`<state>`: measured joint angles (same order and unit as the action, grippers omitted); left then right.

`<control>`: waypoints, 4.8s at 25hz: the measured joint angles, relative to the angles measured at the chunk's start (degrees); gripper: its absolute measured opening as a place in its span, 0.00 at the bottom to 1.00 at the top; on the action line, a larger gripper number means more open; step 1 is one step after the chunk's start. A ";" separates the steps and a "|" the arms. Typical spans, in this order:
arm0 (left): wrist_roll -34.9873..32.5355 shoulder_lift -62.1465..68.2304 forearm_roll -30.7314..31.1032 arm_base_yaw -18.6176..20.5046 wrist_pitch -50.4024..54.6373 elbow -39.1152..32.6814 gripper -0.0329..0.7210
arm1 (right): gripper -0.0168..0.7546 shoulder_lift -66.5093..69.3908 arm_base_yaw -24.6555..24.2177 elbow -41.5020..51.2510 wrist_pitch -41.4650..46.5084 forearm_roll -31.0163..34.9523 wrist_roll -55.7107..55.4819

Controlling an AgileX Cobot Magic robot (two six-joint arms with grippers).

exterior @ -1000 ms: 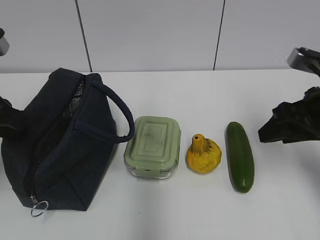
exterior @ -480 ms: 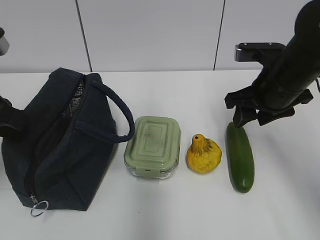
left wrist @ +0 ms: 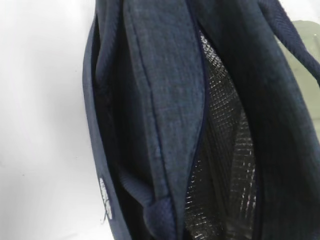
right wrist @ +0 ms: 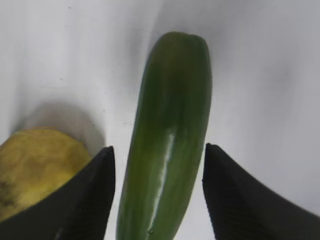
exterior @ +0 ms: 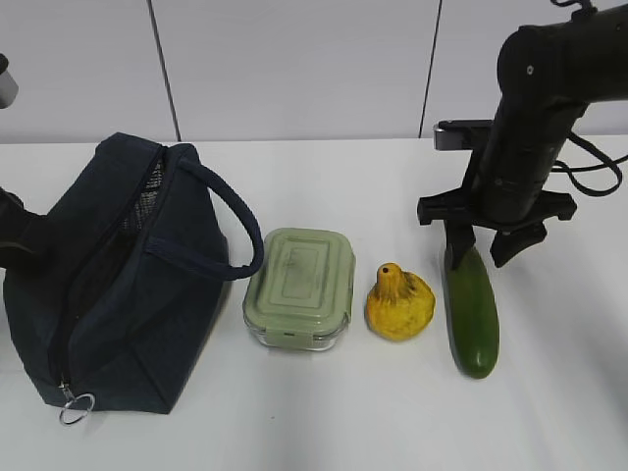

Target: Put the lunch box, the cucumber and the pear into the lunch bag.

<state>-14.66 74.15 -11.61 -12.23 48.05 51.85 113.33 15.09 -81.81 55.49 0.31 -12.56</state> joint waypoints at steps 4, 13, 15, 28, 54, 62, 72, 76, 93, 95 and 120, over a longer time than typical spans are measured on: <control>0.00 0.00 -0.12 0.00 -0.04 0.00 0.02 | 0.63 2.39 0.00 0.00 0.55 -0.61 -0.84; 0.00 0.00 -0.20 0.00 -0.28 0.00 0.02 | 0.69 6.72 0.00 -0.37 0.64 -0.31 -0.94; 0.00 0.00 -0.25 0.00 -0.32 0.00 0.02 | 0.65 7.33 0.00 -0.37 0.64 -0.31 -0.81; -0.05 0.00 -0.25 0.00 -0.46 0.00 0.02 | 0.56 0.68 0.00 -11.98 3.94 1.90 4.99; -0.05 0.00 -0.27 0.00 -0.87 0.00 0.02 | 0.56 3.74 23.14 -17.64 -28.68 76.49 78.50; -0.05 0.00 -0.27 0.00 -0.87 0.00 0.02 | 0.75 6.31 23.14 -17.64 -28.60 76.63 84.57; -0.05 0.00 -0.16 0.00 -0.80 0.00 0.02 | 0.85 -0.19 18.35 -17.64 -24.53 64.29 75.77; -0.05 0.00 -0.10 0.00 -0.76 0.00 0.02 | 0.80 -4.30 12.35 -17.75 -15.10 38.36 50.88; -0.05 0.00 -0.05 0.00 -0.86 0.00 0.02 | 0.78 6.68 9.69 -17.75 14.28 8.13 22.43; -0.05 0.00 0.01 0.04 -0.86 0.00 0.02 | 0.78 7.57 10.66 -17.75 14.28 6.86 21.74; -0.05 0.00 0.17 0.04 -0.86 0.00 0.02 | 0.08 9.69 12.06 -16.03 14.03 1.18 19.82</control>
<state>-14.71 74.15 -11.44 -12.19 47.19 51.85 123.02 27.15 -97.84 69.52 1.50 7.26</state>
